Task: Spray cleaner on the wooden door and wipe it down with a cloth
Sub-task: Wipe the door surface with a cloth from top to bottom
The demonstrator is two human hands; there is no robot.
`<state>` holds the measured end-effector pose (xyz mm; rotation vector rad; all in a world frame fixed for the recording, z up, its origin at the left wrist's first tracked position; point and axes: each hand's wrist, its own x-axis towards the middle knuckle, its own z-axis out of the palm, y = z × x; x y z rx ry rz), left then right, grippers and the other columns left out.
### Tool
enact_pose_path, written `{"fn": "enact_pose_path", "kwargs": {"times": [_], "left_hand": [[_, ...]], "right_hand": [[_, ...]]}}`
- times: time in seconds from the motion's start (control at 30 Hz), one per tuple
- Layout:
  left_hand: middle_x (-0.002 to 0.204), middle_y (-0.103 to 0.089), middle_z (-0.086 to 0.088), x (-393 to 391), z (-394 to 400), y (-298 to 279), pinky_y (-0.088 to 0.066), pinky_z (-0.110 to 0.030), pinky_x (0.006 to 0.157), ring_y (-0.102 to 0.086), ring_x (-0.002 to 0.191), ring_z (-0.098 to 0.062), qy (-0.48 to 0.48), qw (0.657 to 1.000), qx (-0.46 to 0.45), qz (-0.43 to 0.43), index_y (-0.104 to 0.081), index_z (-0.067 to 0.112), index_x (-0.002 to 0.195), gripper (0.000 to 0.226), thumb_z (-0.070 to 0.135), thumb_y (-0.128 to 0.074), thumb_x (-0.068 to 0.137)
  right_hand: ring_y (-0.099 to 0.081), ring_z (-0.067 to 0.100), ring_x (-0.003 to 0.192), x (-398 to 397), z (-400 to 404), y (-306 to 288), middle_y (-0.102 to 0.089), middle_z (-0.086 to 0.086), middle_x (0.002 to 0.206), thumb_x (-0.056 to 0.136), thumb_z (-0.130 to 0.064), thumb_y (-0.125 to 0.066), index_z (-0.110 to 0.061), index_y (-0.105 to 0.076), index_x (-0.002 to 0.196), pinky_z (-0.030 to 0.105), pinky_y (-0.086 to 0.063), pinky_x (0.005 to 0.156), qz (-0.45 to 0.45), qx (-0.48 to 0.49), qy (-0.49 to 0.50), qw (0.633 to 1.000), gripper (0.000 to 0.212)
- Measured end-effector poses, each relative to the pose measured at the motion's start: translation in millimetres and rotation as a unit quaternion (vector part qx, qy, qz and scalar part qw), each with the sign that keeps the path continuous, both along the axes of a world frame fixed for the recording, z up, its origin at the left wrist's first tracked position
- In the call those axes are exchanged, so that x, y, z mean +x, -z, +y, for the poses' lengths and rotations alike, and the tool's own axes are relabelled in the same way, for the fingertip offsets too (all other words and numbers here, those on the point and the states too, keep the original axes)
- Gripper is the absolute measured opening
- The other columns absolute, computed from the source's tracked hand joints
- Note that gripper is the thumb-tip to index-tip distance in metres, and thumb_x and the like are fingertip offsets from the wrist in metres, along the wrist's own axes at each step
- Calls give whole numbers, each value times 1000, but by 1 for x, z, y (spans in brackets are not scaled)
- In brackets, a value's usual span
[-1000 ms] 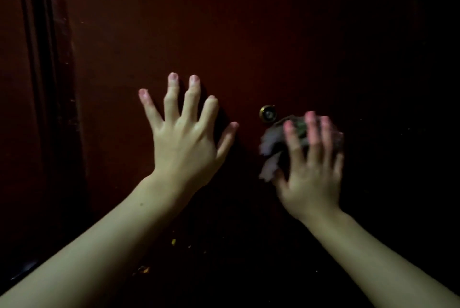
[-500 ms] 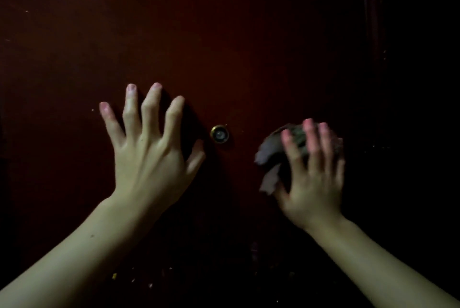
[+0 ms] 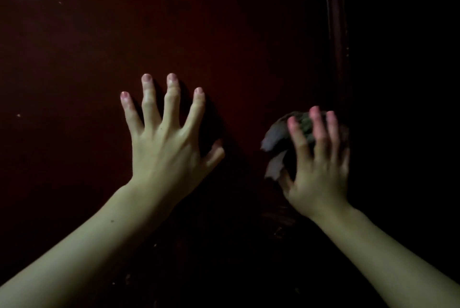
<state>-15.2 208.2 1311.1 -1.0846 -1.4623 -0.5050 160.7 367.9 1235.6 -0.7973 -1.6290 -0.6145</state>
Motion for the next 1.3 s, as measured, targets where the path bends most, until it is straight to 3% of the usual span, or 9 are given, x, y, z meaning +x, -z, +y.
{"fn": "enact_pose_path", "kwargs": {"times": [0.17,0.33,0.6,0.67,0.8,0.87,1.03,1.2,1.3], "left_hand": [[150,-26,-28,1,0,1,-9,-73,105,-14,138,-55,5,1000,-1,9,-35,18,147,83,67,-36,81],[152,-25,-26,2,-5,0,-10,-71,106,-14,139,-53,-9,1000,-9,5,-33,20,149,84,70,-36,82],[154,-21,-23,-1,-8,1,-10,-70,108,-11,141,-51,-25,999,-22,14,-26,23,151,86,72,-38,82],[155,-20,-23,-2,-7,2,-9,-70,108,-10,141,-51,-26,999,-22,14,-25,23,151,86,73,-38,82],[155,-20,-23,-4,-7,2,-9,-69,108,-10,141,-50,-18,1000,-18,18,-24,24,152,85,73,-39,82],[155,-20,-23,-5,-6,3,-9,-69,108,-10,141,-50,-16,1000,-14,19,-25,24,151,85,72,-40,83],[155,-20,-23,-4,-5,2,-8,-69,108,-10,141,-50,-16,1000,-11,24,-25,24,151,85,73,-39,83],[154,-23,-21,-5,-8,1,-11,-69,108,-13,141,-49,-23,999,-23,26,-26,25,151,87,75,-40,81],[156,-22,-18,-11,-20,-3,-12,-65,111,-13,143,-44,13,998,-46,30,-27,25,151,84,73,-39,83]], "right_hand": [[-7,41,147,-4,-6,1,-11,21,159,80,-58,-44,-15,-24,152,65,-13,114,60,-17,-21,998,86],[-10,41,147,-23,-23,40,-15,15,159,70,-59,-58,-25,-23,150,63,-9,115,-134,112,-62,983,93],[-7,40,147,4,2,8,-11,20,160,82,-62,-43,-17,-21,153,64,-14,114,72,-22,-24,997,87],[-8,44,146,-8,-7,21,-12,23,158,80,-60,-46,-15,-22,152,64,-10,114,44,5,-35,998,88],[-13,42,146,-1,-2,48,-15,17,158,75,-59,-58,-22,-22,150,64,-10,115,-113,104,-43,987,92],[-12,41,146,12,10,43,-15,16,158,74,-58,-56,-23,-21,150,64,-11,114,-105,93,-34,990,90],[-8,44,146,1,-3,39,-12,23,158,79,-56,-47,-14,-24,151,65,-11,114,39,-5,-35,999,87],[-11,42,146,-51,-46,67,-17,17,158,76,-58,-56,-22,-29,149,62,-9,116,-100,82,-94,987,87],[-14,40,146,-50,-43,58,-20,16,158,71,-55,-58,-24,-31,148,60,-8,116,-81,84,-89,989,88]]}}
